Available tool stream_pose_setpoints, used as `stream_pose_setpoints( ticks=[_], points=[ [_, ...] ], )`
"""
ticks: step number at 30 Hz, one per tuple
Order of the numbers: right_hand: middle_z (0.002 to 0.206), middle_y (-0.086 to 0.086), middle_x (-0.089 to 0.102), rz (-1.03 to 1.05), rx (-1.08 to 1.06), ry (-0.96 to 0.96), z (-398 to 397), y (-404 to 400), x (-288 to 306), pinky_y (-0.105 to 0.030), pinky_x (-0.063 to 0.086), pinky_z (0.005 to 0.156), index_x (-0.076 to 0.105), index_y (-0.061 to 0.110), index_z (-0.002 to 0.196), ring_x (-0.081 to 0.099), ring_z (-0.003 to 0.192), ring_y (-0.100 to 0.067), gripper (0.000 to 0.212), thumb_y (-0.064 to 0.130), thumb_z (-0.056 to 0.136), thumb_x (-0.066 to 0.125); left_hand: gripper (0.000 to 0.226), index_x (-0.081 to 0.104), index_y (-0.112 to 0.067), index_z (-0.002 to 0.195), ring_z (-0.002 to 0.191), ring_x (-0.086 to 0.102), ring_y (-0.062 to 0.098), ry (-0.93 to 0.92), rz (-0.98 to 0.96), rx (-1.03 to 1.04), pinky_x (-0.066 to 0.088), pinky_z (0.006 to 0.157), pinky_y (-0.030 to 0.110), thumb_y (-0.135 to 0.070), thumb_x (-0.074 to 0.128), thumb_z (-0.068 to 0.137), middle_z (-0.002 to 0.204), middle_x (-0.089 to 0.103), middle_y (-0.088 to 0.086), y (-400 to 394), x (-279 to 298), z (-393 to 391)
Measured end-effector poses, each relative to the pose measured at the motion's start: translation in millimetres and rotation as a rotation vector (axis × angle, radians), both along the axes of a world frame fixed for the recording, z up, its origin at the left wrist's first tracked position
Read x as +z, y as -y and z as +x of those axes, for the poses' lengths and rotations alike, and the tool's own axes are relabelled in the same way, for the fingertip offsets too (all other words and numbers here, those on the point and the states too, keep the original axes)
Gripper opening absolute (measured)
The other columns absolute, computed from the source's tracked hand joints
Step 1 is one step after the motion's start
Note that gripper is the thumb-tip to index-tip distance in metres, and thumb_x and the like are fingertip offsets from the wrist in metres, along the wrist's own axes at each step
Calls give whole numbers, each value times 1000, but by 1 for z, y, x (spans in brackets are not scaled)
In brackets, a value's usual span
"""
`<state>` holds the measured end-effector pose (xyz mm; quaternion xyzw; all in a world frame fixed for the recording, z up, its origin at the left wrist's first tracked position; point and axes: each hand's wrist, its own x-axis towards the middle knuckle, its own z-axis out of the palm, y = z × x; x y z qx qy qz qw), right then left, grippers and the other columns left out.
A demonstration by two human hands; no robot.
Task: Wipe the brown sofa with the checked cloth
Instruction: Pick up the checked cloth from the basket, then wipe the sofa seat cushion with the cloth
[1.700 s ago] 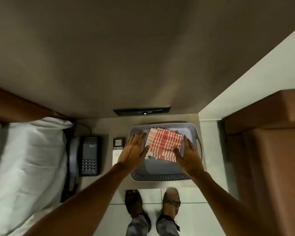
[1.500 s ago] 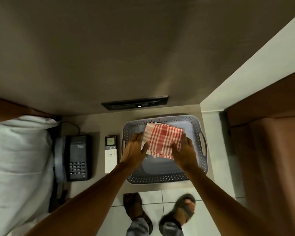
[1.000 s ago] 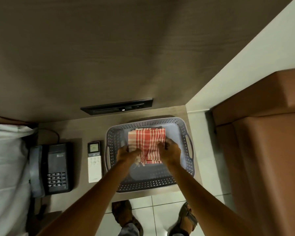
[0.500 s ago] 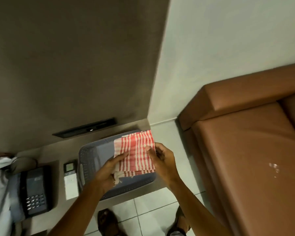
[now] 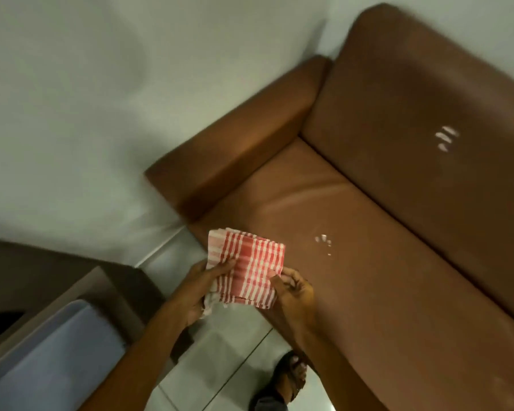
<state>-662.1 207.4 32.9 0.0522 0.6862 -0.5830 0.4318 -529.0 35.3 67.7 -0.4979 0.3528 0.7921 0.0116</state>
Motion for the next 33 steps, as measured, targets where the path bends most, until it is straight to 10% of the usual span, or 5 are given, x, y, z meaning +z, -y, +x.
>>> stream_pose_setpoints(
  ticks=[7, 11, 16, 23, 33],
  points=[
    [109, -24, 77, 192, -245, -157, -124, -93, -53, -37, 60, 88, 70, -17, 126, 72, 88, -30, 24, -11, 103, 64, 12, 77, -12, 108, 82, 72, 21, -48, -922, -264, 62, 78, 45, -10, 66, 104, 94, 77, 5, -49, -33, -174],
    [119, -10, 78, 356, -318, -293, -150, -125, -78, -15, 62, 89, 73, 8, 118, 77, 101, -20, 14, 4, 105, 68, 64, 63, -11, 147, 143, 57, 23, -250, -1354, -841, 43, 124, 41, 10, 58, 88, 153, 64, 6, -60, -93, -221],
    [137, -9, 72, 511, -206, -498, -163, -133, -109, -48, 61, 111, 68, 10, 140, 72, 128, -28, 32, 15, 109, 65, 70, 43, -25, 162, 169, 10, 26, -299, -1472, -1480, 16, 135, 60, -54, 58, 101, 179, 21, 6, -75, -167, -210],
    [187, -10, 17, 817, 155, -801, -157, -131, -153, -48, 11, 144, 24, 14, 176, 14, 175, -29, 65, 35, 117, 43, 85, 16, -28, 171, 169, 4, 32, 21, -1680, -1230, 8, 136, 60, -75, 37, 102, 182, 7, 5, -114, -191, -242],
    [189, -7, 3, 1038, 223, -963, -148, -129, -185, -48, 14, 143, 5, 15, 179, 5, 177, -24, 69, 45, 118, 18, 59, 25, -29, 169, 168, 16, 30, 159, -1797, -1140, 9, 136, 53, -47, 29, 113, 180, 19, 3, -67, -199, -256]
  ],
)
